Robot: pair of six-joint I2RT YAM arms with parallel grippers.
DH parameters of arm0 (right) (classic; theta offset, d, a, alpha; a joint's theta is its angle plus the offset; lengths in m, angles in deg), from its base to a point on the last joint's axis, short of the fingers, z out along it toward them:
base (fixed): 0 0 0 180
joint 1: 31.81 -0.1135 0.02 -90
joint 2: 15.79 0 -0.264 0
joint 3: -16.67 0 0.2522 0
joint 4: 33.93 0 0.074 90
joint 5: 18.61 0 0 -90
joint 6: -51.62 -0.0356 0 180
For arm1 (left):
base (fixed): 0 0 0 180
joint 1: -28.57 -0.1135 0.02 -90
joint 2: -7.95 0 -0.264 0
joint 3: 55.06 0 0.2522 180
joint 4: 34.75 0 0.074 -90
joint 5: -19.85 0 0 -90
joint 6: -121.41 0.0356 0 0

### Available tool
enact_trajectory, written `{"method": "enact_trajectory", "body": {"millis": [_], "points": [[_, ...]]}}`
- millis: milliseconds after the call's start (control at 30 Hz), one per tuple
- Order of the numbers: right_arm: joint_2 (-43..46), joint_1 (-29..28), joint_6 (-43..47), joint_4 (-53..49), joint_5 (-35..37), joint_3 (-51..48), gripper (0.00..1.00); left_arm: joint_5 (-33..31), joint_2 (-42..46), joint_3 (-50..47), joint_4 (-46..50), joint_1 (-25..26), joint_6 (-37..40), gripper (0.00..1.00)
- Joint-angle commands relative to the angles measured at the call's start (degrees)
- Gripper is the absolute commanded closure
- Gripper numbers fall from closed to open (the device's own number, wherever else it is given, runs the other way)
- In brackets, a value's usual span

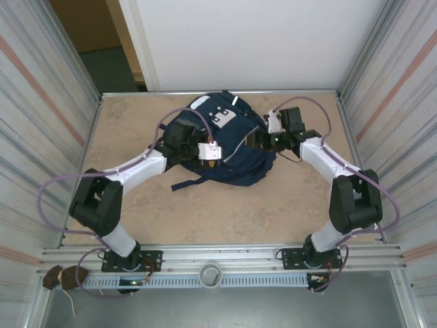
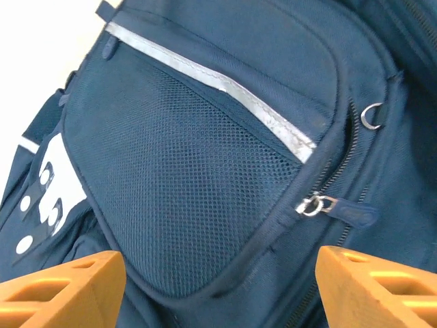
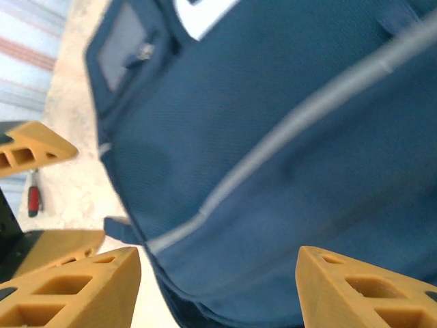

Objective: Pack the student bag

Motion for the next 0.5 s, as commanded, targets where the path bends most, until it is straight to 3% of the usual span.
{"method": "enact_trajectory", "body": {"millis": [0,267,467], "points": [[1.6,0.0,-5.8,6.3,2.9,-7.1,0.41,-0.6,-3.1,4.4,1.4,0.4,7.3,0.29],[-3.9,2.1,-6.9,9.0,7.6,-9.5,0.50,-3.7,-9.3,8.4,7.8,0.7,9.5,0.39],[-8.3,3.4,-5.7,8.0,11.2,-5.7,0.60,-1.9,-9.7,9.1,10.3,0.5,9.4,0.36]]}}
